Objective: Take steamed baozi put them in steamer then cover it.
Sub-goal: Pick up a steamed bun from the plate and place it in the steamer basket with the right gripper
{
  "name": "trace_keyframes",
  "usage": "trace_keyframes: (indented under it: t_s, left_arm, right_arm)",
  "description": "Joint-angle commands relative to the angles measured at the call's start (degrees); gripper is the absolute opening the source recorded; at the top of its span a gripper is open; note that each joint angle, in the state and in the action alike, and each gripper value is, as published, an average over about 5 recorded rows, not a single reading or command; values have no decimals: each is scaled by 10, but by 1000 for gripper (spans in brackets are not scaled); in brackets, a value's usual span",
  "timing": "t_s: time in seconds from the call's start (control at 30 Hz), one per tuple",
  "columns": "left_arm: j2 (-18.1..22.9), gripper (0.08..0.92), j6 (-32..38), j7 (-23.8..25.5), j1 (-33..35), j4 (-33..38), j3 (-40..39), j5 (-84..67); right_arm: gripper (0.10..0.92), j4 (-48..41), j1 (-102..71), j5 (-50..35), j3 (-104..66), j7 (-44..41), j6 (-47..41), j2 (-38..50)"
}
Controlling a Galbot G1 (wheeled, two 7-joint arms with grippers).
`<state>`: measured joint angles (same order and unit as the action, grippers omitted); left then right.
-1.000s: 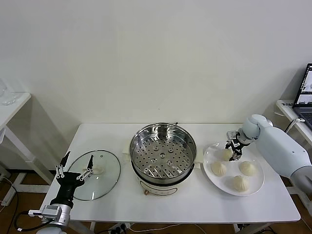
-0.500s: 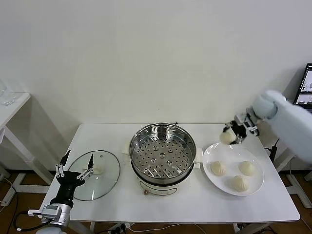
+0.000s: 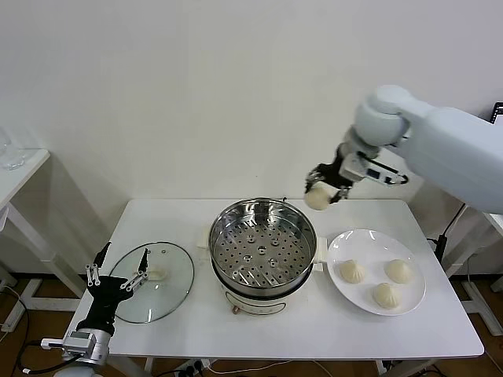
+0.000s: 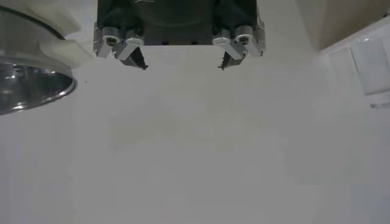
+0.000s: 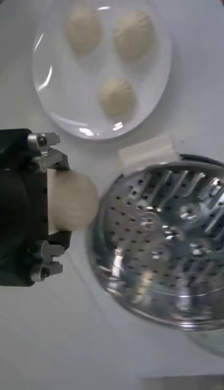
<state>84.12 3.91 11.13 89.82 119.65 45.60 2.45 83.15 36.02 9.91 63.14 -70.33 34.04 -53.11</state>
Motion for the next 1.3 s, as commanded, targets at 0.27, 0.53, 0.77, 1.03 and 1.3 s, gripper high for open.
trace_keyframes:
  t_s: [0.27,0.53,0.77,1.03,1.3]
  left_arm:
    - [-5,823,2,3,-5,-15,7,-3]
    - [-2,823,5,4,-4,-18,4,-2]
    - [-2,823,8,4,0,-15,8,-2]
    - [-1,823,9,4,1,-12,8,-2]
    - [-1,823,10,4,3,-14,9,-2]
  right_arm:
    - [679,-109,-73,112,40,69,108,-149]
    - [679,-164,-124,143,15,79,108,-159]
    - [681,-183,-140,151,7,85,104,-162]
    - [709,-174,-139,146,7,87,88,-162]
    - [821,-136,-101,39,3,44,48,-121]
